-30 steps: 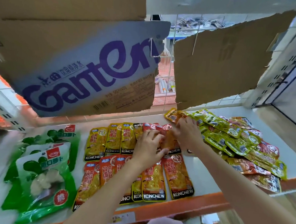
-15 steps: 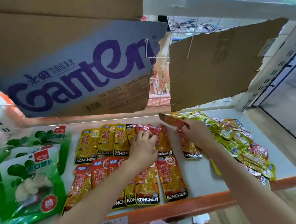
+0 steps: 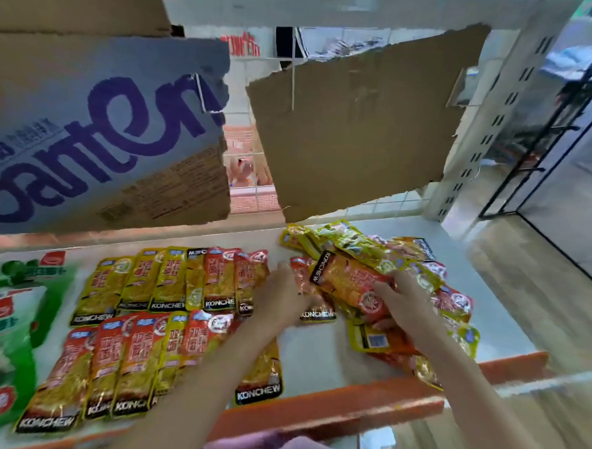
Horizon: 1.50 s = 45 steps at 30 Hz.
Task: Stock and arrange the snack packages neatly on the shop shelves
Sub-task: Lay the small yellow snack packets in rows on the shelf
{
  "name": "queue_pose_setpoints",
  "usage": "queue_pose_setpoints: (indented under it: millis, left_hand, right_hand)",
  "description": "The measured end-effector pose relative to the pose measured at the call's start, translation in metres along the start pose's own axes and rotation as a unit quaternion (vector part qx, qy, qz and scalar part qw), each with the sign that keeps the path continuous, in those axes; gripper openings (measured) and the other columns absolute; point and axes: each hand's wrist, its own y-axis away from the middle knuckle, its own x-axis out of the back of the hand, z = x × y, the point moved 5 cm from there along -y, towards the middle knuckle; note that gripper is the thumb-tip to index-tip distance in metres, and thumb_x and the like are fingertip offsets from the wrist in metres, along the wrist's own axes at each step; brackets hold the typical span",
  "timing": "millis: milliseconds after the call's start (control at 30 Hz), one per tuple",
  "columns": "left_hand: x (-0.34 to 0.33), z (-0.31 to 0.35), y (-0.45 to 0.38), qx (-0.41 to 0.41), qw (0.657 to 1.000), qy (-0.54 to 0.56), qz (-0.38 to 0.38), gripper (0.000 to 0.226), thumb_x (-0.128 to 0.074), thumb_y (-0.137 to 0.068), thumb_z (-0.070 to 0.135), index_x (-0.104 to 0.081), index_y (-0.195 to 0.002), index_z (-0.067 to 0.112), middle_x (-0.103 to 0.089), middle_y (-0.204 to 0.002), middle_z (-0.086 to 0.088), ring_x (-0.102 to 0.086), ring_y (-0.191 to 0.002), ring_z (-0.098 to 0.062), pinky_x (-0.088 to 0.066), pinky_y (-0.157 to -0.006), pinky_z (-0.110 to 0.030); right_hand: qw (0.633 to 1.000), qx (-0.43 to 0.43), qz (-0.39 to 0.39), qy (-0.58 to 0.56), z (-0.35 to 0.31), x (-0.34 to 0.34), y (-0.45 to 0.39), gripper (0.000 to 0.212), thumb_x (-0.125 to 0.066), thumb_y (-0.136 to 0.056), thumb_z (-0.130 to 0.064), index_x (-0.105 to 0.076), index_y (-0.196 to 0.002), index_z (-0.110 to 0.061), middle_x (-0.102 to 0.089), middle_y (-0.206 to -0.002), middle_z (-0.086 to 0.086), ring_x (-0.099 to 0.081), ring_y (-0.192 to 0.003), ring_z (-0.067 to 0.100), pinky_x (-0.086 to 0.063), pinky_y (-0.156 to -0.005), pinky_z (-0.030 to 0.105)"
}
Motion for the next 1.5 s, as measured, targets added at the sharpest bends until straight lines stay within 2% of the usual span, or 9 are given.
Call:
queue_pose_setpoints:
  millis: [300, 400, 533, 700, 800, 967, 1133, 1400, 1500]
  left_hand:
    - [0.025, -0.019, 0.035, 0.094, 0.924, 0.346, 0.135, 0.002, -0.060, -0.089, 0.024, -0.061, -0.092, 0.023, -0.061, -0.089, 0.010, -0.056, -0.084, -0.010, -0.040, -0.064, -0.021]
    - [0.023, -0.009, 0.052, 0.102, 0.863, 0.488, 0.088, 0.009, -0.056, -0.091, 0.020, -0.064, -0.092, 0.024, -0.068, -0.094, 0.008, -0.061, -0.089, -0.011, -0.043, -0.070, -0.024]
    - [0.017, 0.016, 0.073, 0.084, 0.857, 0.507, 0.038, 0.015, -0.057, -0.089, 0.022, -0.066, -0.101, 0.023, -0.071, -0.099, 0.012, -0.063, -0.096, -0.004, -0.044, -0.084, -0.022]
    - [0.002, 0.044, 0.106, 0.097, 0.835, 0.542, -0.002, 0.031, -0.058, -0.081, 0.035, -0.062, -0.106, 0.017, -0.071, -0.100, -0.001, -0.062, -0.101, -0.022, -0.040, -0.097, -0.047]
    - [0.003, 0.051, 0.119, 0.081, 0.824, 0.561, 0.001, 0.035, -0.057, -0.083, 0.034, -0.058, -0.113, 0.015, -0.068, -0.107, -0.004, -0.061, -0.106, -0.021, -0.045, -0.092, -0.039]
    - [0.018, 0.042, 0.125, 0.084, 0.866, 0.487, 0.069, 0.011, -0.053, -0.092, 0.026, -0.053, -0.102, 0.023, -0.065, -0.082, 0.026, -0.058, -0.079, 0.011, -0.044, -0.062, -0.004]
    - [0.023, -0.007, 0.119, 0.134, 0.944, 0.278, 0.120, 0.028, -0.053, -0.094, 0.028, -0.040, -0.118, 0.023, -0.052, -0.131, -0.002, -0.049, -0.120, -0.015, -0.037, -0.092, -0.027]
    - [0.018, -0.030, 0.125, 0.106, 0.988, -0.077, 0.079, 0.056, -0.059, -0.087, 0.041, -0.037, -0.133, 0.017, -0.042, -0.127, -0.001, -0.049, -0.108, -0.014, -0.036, -0.089, -0.022]
    - [0.021, -0.035, 0.123, 0.101, 0.988, -0.112, 0.021, 0.066, -0.060, -0.085, 0.048, -0.033, -0.136, 0.018, -0.035, -0.125, 0.000, -0.047, -0.102, -0.010, -0.038, -0.087, -0.021]
  right_hand:
    - [0.991, 0.006, -0.113, -0.079, 0.008, 0.004, -0.002, 0.022, -0.071, -0.079, -0.017, -0.053, -0.088, -0.024, -0.064, -0.079, 0.001, -0.063, -0.048, 0.012, -0.047, -0.044, 0.023]
    - [0.982, 0.032, -0.150, -0.110, 0.003, 0.009, 0.001, 0.021, -0.070, -0.080, -0.017, -0.057, -0.088, -0.030, -0.064, -0.077, 0.001, -0.056, -0.051, 0.010, -0.041, -0.044, 0.022]
    - [0.957, 0.081, -0.212, -0.183, -0.011, 0.017, 0.005, 0.018, -0.064, -0.084, -0.017, -0.065, -0.068, -0.026, -0.051, -0.063, -0.005, -0.040, -0.051, 0.012, -0.031, -0.041, 0.018]
    - [0.915, 0.080, -0.271, -0.289, -0.033, 0.026, 0.011, 0.011, -0.066, -0.082, -0.025, -0.070, -0.073, -0.021, -0.062, -0.075, -0.002, -0.055, -0.067, 0.014, -0.042, -0.052, 0.024]
    - [0.883, 0.047, -0.317, -0.341, -0.035, 0.020, 0.019, 0.007, -0.067, -0.077, -0.026, -0.072, -0.079, -0.021, -0.071, -0.080, -0.002, -0.066, -0.068, 0.009, -0.051, -0.050, 0.020]
    - [0.881, 0.087, -0.403, -0.233, -0.034, -0.006, 0.041, 0.040, -0.072, -0.073, -0.015, -0.058, -0.110, -0.022, -0.072, -0.097, 0.001, -0.070, -0.087, 0.016, -0.057, -0.070, 0.030]
    - [0.926, 0.119, -0.346, -0.093, -0.024, -0.019, 0.037, 0.010, -0.059, -0.086, -0.003, -0.060, -0.089, -0.012, -0.063, -0.065, 0.001, -0.059, -0.054, 0.008, -0.048, -0.052, 0.025]
    - [0.944, 0.185, -0.258, 0.094, -0.019, -0.044, 0.035, 0.020, -0.062, -0.085, -0.012, -0.050, -0.076, -0.025, -0.056, -0.068, -0.009, -0.055, -0.063, 0.012, -0.039, -0.051, 0.012]
    - [0.924, 0.229, -0.244, 0.187, -0.022, -0.056, 0.044, 0.008, -0.057, -0.089, -0.018, -0.049, -0.086, -0.017, -0.063, -0.085, 0.003, -0.059, -0.082, 0.022, -0.043, -0.064, 0.027]
